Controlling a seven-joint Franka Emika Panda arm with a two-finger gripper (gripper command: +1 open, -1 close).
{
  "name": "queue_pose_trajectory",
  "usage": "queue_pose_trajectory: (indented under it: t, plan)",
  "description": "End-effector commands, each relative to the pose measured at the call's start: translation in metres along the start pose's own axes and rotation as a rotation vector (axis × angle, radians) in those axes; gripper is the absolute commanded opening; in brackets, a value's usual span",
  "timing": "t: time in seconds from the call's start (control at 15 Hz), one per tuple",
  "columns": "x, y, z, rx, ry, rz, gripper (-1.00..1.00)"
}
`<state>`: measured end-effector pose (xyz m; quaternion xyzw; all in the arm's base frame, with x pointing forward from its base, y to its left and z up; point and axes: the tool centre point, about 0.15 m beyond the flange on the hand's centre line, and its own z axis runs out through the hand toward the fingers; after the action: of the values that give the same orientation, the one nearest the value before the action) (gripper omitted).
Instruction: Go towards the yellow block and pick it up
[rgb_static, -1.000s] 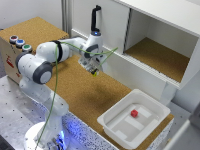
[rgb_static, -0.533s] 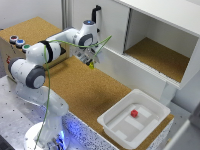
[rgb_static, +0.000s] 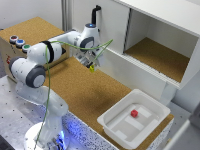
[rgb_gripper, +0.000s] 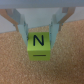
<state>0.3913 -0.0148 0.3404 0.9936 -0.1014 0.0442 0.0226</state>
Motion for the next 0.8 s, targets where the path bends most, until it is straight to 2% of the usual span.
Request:
queue_pose_trajectory:
  t: [0.0, 0.27, 0.53, 0.6, 0.73]
  plan:
    - [-0.001, -0.003, 0.084, 0.086, -0.015, -0.069, -1.0]
    - [-0.008, -0.007, 0.115, 0.107, -0.068, -0.088, -1.0]
    - [-0.013, -0.01, 0.129, 0.107, -0.108, -0.083, -1.0]
    - [-0.015, -0.01, 0.128, 0.105, -0.118, -0.068, 1.0]
    - [-0.014, -0.009, 0.116, 0.093, -0.101, -0.047, 1.0]
